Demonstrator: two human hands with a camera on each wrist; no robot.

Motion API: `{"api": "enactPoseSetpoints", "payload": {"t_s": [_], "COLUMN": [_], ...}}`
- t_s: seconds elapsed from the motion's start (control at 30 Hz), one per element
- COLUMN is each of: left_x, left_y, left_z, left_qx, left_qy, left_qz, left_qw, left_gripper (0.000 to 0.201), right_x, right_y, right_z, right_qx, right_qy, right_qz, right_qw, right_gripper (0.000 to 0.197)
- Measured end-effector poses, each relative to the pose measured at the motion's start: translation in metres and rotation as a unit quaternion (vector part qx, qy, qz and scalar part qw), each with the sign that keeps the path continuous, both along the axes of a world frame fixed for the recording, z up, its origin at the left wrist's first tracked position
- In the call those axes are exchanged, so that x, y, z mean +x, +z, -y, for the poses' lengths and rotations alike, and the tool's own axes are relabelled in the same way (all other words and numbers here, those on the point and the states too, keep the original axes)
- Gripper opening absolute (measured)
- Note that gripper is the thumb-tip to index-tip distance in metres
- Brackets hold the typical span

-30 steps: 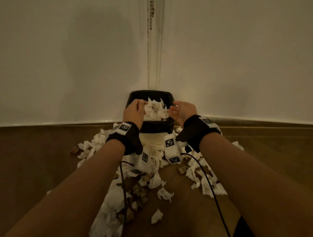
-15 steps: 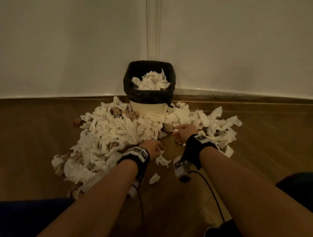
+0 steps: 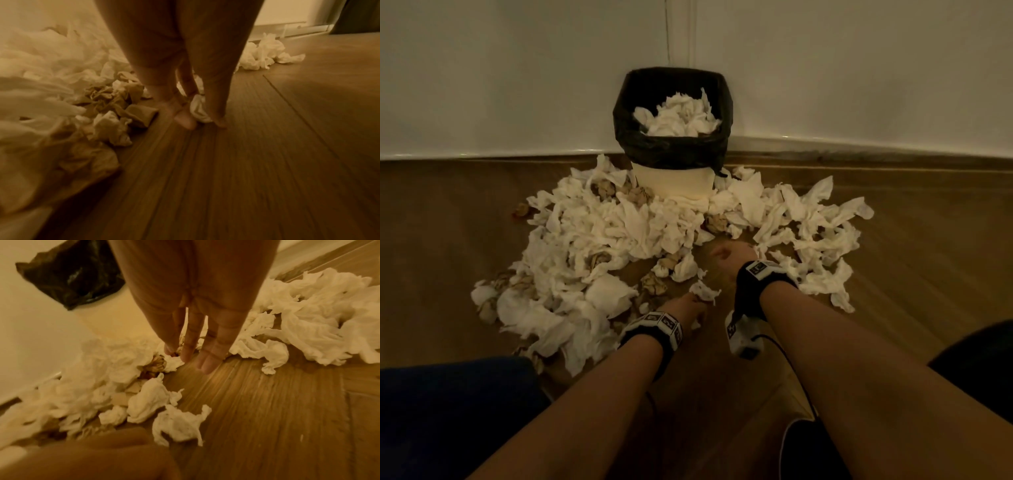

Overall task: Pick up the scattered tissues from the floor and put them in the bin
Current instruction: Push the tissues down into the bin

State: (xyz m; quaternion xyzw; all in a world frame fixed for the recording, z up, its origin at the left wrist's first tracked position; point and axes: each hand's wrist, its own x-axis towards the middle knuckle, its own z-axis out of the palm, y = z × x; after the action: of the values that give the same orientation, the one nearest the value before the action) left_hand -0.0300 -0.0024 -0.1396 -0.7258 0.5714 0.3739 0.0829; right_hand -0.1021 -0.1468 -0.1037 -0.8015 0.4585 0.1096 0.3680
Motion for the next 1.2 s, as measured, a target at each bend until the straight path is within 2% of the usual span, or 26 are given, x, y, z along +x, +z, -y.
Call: {"api": "enactPoseSetpoints", "payload": {"t_s": [0.07, 0.13, 0.23, 0.3, 0.37, 0.47, 0.6, 0.67, 0.8, 0.9, 1.0, 1.07, 1.13, 1.2], "left_x": [0.004, 0.008, 0.015, 0.021, 0.028, 0.037, 0.046, 0.049, 0.052, 0.051, 0.051, 0.053, 0.056, 0.061], "left_y": [0.002, 0.005, 0.009, 0.009, 0.01, 0.011, 0.012, 0.011, 0.011, 0.013, 0.018, 0.021, 0.028, 0.037], "left_z": [0.006, 0.01, 0.013, 0.012, 0.01, 0.007, 0.002, -0.002, -0.007, -0.007, -0.004, 0.0, 0.006, 0.013], "left_qx": [0.041, 0.051, -0.01, -0.056, -0.09, -0.131, -0.152, -0.159, -0.159, -0.151, -0.182, -0.213, -0.23, -0.256], "left_qy": [0.0, 0.015, 0.046, 0.082, 0.126, 0.176, 0.204, 0.22, 0.272, 0.327, 0.358, 0.377, 0.391, 0.394], "left_qz": [-0.009, -0.01, 0.021, 0.026, 0.028, 0.024, 0.023, 0.024, -0.006, -0.102, -0.119, -0.114, -0.12, -0.111], "left_qw": [0.999, 0.999, 0.999, 0.995, 0.988, 0.975, 0.967, 0.962, 0.949, 0.927, 0.908, 0.894, 0.883, 0.876], "left_gripper": [0.03, 0.029, 0.032, 0.03, 0.027, 0.028, 0.025, 0.023, 0.018, 0.011, 0.009, 0.017, 0.023, 0.025], "right_x": [0.002, 0.004, 0.007, 0.007, 0.005, 0.005, 0.008, 0.007, -0.002, -0.003, -0.004, -0.006, -0.004, 0.004], "right_y": [-0.008, -0.015, -0.026, -0.033, -0.041, -0.046, -0.045, -0.044, -0.046, -0.044, -0.041, -0.041, -0.04, -0.034], "right_z": [-0.003, -0.006, -0.014, -0.021, -0.028, -0.032, -0.034, -0.036, -0.043, -0.039, -0.027, -0.019, -0.014, -0.008], "right_qx": [-0.019, -0.039, -0.057, -0.036, -0.041, -0.071, -0.113, -0.123, -0.14, -0.096, -0.036, 0.014, 0.073, 0.107], "right_qy": [0.034, 0.073, 0.163, 0.178, 0.196, 0.273, 0.351, 0.353, 0.311, 0.254, 0.106, -0.034, -0.15, -0.194], "right_qz": [-0.024, -0.052, -0.084, -0.067, -0.051, -0.076, -0.097, -0.092, -0.09, -0.115, -0.119, -0.059, 0.029, 0.088], "right_qw": [0.999, 0.995, 0.981, 0.981, 0.978, 0.956, 0.925, 0.923, 0.936, 0.956, 0.986, 0.998, 0.986, 0.971], "right_gripper": [0.032, 0.037, 0.058, 0.078, 0.087, 0.086, 0.063, 0.051, 0.038, 0.036, 0.032, 0.03, 0.03, 0.029]}}
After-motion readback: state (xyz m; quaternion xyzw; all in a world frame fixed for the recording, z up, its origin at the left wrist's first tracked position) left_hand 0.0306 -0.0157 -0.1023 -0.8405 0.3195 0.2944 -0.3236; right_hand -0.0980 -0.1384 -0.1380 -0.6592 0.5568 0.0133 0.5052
